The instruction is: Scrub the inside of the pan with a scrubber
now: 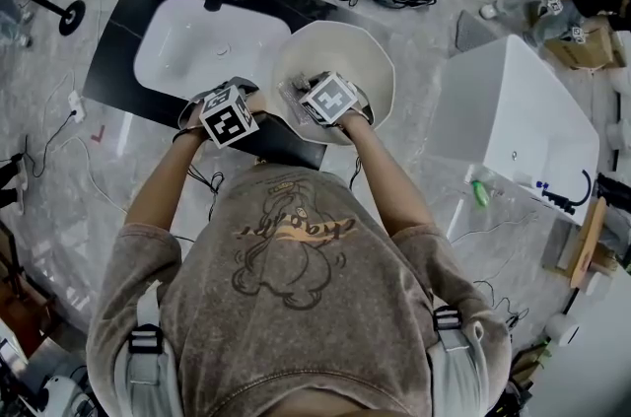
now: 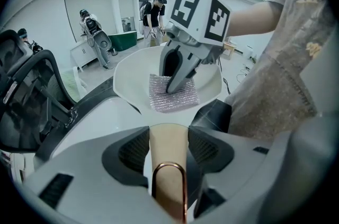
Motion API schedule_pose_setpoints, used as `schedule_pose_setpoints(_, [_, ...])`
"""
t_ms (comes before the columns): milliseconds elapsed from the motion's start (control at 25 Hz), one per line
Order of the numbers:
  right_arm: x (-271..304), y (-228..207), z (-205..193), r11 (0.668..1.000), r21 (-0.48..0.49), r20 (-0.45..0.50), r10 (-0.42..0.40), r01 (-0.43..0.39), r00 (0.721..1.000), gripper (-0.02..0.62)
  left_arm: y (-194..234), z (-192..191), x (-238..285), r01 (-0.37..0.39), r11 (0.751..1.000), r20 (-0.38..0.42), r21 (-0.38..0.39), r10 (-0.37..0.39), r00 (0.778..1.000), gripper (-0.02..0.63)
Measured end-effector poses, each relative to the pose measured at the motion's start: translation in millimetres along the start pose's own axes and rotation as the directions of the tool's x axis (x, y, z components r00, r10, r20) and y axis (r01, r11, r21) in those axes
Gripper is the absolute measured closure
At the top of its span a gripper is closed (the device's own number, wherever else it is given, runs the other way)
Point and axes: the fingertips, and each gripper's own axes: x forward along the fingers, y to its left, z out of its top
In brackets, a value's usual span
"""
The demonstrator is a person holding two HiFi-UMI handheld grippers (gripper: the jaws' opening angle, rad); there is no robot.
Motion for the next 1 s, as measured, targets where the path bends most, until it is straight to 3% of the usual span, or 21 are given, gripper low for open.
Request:
schedule_pose_setpoints(320, [8, -21, 20, 0.998, -0.027, 0.028, -0.048, 0.049, 0.998, 0.512, -1, -1, 0, 0.011, 1.000, -0.004, 0.006, -0.011, 1.000, 0.364])
schedule_pose_setpoints(840, [2, -85, 51, 0.982, 0.064, 0.114, -0.185, 0.179, 0.976, 0.511, -3, 2, -2, 0.018, 1.000, -0.001, 0.001, -0.018, 1.000, 0.364])
schedule_pose_setpoints(1000, [5, -101, 34, 0.971, 0.118, 0.056, -0.216, 0.209, 0.975, 0.511, -3, 2, -1, 0.020, 1.000, 0.002, -0.001, -0.020, 1.000, 0.364])
